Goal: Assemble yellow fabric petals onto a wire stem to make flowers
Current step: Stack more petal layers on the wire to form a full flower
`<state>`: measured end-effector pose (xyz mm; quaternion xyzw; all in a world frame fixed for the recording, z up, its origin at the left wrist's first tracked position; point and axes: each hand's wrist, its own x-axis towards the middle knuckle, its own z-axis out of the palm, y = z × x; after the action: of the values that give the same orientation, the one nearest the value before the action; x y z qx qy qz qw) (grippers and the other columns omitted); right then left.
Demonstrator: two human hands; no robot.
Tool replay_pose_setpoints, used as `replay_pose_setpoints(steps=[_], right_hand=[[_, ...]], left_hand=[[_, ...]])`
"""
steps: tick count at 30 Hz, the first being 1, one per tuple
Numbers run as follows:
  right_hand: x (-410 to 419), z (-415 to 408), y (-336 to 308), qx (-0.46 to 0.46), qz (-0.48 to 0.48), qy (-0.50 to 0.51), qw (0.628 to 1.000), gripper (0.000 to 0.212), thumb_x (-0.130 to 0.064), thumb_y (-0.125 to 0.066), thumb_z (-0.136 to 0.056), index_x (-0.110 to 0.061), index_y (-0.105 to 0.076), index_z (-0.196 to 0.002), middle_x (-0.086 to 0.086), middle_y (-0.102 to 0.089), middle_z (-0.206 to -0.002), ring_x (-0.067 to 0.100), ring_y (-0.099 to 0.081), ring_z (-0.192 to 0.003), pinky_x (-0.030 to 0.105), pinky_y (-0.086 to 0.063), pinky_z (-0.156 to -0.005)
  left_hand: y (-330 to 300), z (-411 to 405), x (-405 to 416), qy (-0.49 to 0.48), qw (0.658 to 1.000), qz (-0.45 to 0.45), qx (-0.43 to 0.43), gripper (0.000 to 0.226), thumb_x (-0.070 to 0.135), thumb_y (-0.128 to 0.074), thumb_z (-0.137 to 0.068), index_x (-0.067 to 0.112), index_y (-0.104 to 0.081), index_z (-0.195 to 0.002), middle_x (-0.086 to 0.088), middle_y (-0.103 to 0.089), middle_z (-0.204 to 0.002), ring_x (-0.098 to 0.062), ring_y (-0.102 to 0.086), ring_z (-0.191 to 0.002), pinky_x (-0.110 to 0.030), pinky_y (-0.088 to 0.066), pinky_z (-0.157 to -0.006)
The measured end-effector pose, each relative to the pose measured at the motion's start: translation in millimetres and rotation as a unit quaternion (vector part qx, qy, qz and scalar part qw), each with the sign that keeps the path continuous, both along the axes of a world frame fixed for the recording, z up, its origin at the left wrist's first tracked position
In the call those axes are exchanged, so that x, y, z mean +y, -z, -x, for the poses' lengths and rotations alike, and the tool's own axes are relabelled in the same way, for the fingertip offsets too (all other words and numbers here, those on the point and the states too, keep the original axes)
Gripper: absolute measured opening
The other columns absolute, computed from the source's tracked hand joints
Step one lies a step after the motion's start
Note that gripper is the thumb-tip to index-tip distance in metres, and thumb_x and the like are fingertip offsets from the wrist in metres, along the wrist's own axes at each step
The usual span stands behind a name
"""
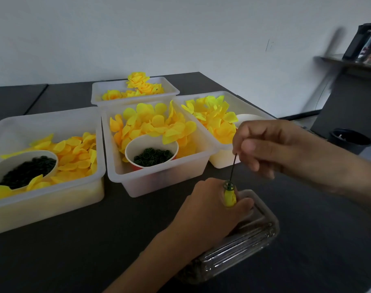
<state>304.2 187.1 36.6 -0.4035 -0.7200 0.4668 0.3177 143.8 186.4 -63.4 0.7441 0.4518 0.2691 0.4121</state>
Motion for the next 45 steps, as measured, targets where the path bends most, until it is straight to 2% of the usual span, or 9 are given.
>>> replay_pose_setpoints(steps=[5, 10, 14, 18, 24, 28, 35, 39, 45], right_hand=[[-4, 10, 8, -0.067, -0.052, -0.034, 0.996, 0.016, -0.011, -0.067, -0.082, 0.003, -0.060, -0.082, 0.000, -0.061, -0.064, 0.008, -0.053, -0.054, 0.017, -0.043, -0.052], [-6, 13, 16, -0.113, -0.075, -0.034, 0.990, 0.010, -0.006, -0.070, -0.084, 0.000, -0.065, -0.078, 0.008, -0.072, -0.078, 0.023, -0.070, -0.073, 0.043, -0.057, -0.072], [-8, 13, 22, -0.096, -0.059, -0.035, 0.993, 0.009, -0.007, -0.070, -0.083, 0.001, -0.067, -0.078, 0.004, -0.073, -0.077, 0.016, -0.070, -0.073, 0.026, -0.056, -0.069], [-9, 12, 30, -0.085, -0.050, -0.026, 0.995, 0.007, -0.003, -0.071, -0.082, 0.001, -0.068, -0.078, 0.001, -0.073, -0.078, 0.010, -0.070, -0.074, 0.017, -0.052, -0.068], [-10, 11, 39, -0.063, -0.049, -0.010, 0.997, 0.012, -0.005, -0.073, -0.080, 0.005, -0.067, -0.078, 0.000, -0.073, -0.078, 0.007, -0.069, -0.073, 0.018, -0.052, -0.066], [-7, 10, 40, -0.074, -0.061, -0.012, 0.995, 0.016, -0.013, -0.074, -0.080, 0.001, -0.066, -0.077, -0.002, -0.071, -0.077, 0.014, -0.068, -0.071, 0.029, -0.056, -0.065], [50, 0, -8, -0.215, 0.115, -0.257, 0.935, 0.012, -0.001, -0.062, -0.091, -0.002, -0.065, -0.103, 0.021, -0.071, -0.096, 0.036, -0.068, -0.086, 0.032, -0.054, -0.077], [112, 24, -15, -0.261, -0.086, -0.108, 0.956, 0.015, -0.014, -0.062, -0.091, -0.018, -0.069, -0.103, 0.001, -0.067, -0.089, 0.014, -0.062, -0.073, 0.025, -0.048, -0.064], [165, 72, 39, -0.437, -0.310, -0.047, 0.843, 0.032, -0.031, -0.067, -0.089, -0.024, -0.056, -0.118, -0.002, -0.051, -0.105, 0.011, -0.051, -0.091, 0.033, -0.045, -0.080]], left_hand=[[1, -1, -1, -0.009, 1.000, -0.013, -0.013, 0.027, 0.047, -0.065, -0.083, 0.023, -0.063, -0.070, 0.006, -0.068, -0.068, -0.010, -0.066, -0.060, -0.040, -0.059, -0.064], [4, 2, 1, 0.016, 0.999, -0.019, -0.034, 0.026, 0.042, -0.065, -0.084, 0.025, -0.059, -0.065, 0.002, -0.066, -0.064, -0.014, -0.063, -0.058, -0.036, -0.057, -0.060], [1, 8, 5, 0.079, 0.996, -0.019, -0.042, 0.018, 0.033, -0.070, -0.083, 0.024, -0.061, -0.070, 0.004, -0.064, -0.065, -0.006, -0.060, -0.060, -0.024, -0.049, -0.059], [-1, 9, 8, 0.114, 0.991, -0.025, -0.058, 0.014, 0.029, -0.071, -0.084, 0.022, -0.067, -0.095, 0.005, -0.070, -0.089, -0.008, -0.067, -0.082, -0.036, -0.057, -0.075], [-2, 13, 11, 0.136, 0.986, 0.014, -0.097, 0.027, 0.034, -0.074, -0.078, 0.023, -0.068, -0.102, 0.001, -0.071, -0.100, -0.017, -0.068, -0.094, -0.050, -0.055, -0.085], [-4, 15, 12, 0.151, 0.983, 0.020, -0.105, 0.014, 0.029, -0.069, -0.088, 0.021, -0.067, -0.100, 0.002, -0.071, -0.096, -0.014, -0.067, -0.091, -0.043, -0.055, -0.086], [-3, 13, 8, 0.111, 0.992, 0.022, -0.062, 0.016, 0.027, -0.062, -0.091, 0.012, -0.066, -0.086, -0.010, -0.070, -0.089, -0.027, -0.066, -0.083, -0.050, -0.054, -0.079], [-3, 11, 6, 0.058, 0.997, -0.008, -0.040, 0.016, 0.030, -0.069, -0.083, 0.017, -0.065, -0.093, 0.001, -0.068, -0.092, -0.011, -0.064, -0.080, -0.034, -0.054, -0.073], [-6, 12, 6, 0.039, 0.999, -0.022, -0.022, 0.023, 0.038, -0.068, -0.080, 0.019, -0.065, -0.094, 0.003, -0.066, -0.096, -0.008, -0.061, -0.087, -0.039, -0.053, -0.081]])
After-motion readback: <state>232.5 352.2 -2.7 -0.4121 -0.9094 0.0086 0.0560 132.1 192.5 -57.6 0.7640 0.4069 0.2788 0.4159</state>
